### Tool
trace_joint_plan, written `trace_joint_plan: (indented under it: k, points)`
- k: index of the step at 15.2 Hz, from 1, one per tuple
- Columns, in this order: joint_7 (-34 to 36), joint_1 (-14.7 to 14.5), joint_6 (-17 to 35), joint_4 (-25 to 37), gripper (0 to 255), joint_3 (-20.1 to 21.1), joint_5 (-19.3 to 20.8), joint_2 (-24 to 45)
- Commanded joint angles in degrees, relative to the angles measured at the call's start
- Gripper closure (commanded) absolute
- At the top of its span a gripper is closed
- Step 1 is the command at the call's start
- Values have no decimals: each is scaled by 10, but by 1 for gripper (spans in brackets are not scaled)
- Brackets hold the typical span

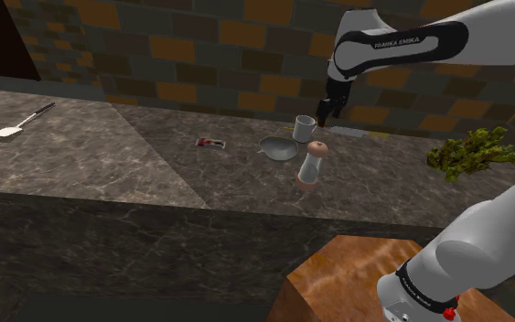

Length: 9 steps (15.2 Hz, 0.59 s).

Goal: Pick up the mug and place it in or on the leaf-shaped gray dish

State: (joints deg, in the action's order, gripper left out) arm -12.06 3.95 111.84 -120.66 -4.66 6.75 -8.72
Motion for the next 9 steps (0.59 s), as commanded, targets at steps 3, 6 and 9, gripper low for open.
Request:
trace_joint_plan:
  k: [3, 6, 9]
  points:
    - [-9, 5, 29, 61, 0, -8, -12, 87]
    - [-18, 10, 44, 114, 0, -12, -24, 153]
    - [-27, 17, 52, 174, 0, -15, -36, 220]
